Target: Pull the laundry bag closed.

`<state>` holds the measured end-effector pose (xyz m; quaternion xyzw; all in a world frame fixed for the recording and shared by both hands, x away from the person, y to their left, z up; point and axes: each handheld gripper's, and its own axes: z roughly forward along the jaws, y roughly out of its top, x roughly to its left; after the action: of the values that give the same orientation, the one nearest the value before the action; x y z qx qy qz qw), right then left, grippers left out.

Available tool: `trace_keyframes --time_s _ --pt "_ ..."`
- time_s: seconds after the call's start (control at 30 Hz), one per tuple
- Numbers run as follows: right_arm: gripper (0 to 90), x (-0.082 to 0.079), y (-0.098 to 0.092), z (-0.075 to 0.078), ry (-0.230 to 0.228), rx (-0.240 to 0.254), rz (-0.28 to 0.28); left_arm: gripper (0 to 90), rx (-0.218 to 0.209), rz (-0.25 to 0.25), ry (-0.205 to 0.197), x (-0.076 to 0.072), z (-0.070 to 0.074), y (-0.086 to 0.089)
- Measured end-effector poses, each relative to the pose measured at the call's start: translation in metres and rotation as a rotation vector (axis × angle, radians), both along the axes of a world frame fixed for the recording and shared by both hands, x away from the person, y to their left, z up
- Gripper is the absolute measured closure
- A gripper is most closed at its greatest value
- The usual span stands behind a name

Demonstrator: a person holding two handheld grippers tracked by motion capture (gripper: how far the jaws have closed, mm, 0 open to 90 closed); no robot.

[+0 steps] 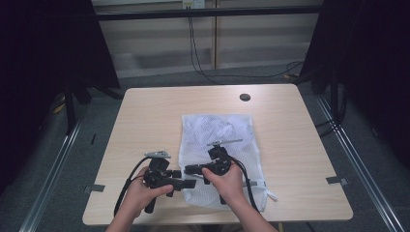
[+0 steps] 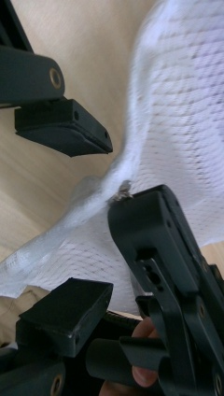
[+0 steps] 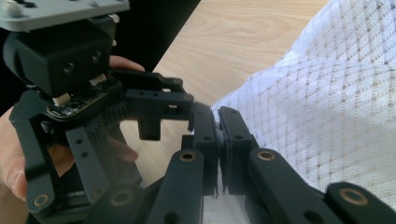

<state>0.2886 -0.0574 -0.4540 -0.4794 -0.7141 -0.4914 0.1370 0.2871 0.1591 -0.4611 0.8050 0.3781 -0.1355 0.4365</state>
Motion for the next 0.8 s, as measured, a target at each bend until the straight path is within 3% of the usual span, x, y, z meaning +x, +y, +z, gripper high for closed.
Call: trace_keyframes --time_s 0.3,0.8 --pt "86.7 0.0001 -0.0015 0.0011 0.004 0.009 -0.005 36.6 -0.008 0.001 0.018 0.0042 -0.0037 -0.0036" --pt "86.7 0.0005 -0.0045 0.0015 0.002 0.018 -0.001 60.7 -0.034 -0.006 0.072 0.0055 -0.0065 -0.0072"
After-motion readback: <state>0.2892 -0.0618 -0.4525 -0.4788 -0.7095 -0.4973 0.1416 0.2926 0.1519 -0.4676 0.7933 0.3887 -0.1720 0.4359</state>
